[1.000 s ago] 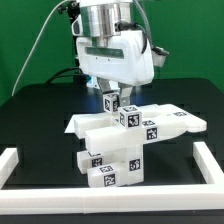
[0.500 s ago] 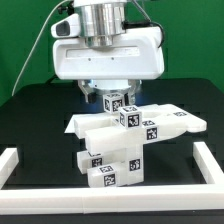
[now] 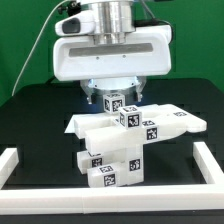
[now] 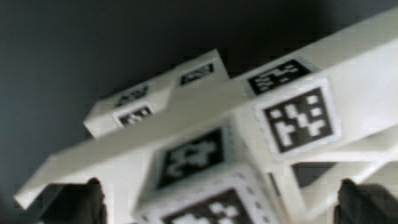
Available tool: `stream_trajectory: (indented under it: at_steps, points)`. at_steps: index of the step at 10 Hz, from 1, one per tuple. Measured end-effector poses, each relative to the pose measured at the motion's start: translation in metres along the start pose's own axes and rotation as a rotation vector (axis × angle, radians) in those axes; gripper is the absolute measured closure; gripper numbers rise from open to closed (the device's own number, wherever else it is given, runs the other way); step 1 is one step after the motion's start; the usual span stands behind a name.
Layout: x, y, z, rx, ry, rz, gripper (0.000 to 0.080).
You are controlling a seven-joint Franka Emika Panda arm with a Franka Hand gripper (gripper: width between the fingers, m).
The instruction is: Assemble chair
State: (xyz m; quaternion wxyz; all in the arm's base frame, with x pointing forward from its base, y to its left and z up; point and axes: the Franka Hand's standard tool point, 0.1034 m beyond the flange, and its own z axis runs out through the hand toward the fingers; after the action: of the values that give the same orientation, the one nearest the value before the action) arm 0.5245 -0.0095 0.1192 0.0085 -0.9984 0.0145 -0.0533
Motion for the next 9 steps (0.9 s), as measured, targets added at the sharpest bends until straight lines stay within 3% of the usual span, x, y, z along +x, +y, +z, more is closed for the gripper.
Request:
stream_trajectory:
  at_steps: [1, 2, 3, 4, 9]
  points:
    - [-0.0001, 0.0005, 0.0002, 0.000, 0.000, 0.036, 0.0150]
    - [-0.0001, 0.0004, 0.0002, 0.000, 0.000, 0.033, 0.0275]
    - [-0.0002, 0.0000, 0.0003, 0.002, 0.000, 0.087, 0.0275]
    - [-0.0002, -0.0004, 0.0004, 0.003, 0.000, 0.177, 0.0422]
    - [-0.0002, -0.0010, 0.0005, 0.007, -0.001, 0.490, 0.0422]
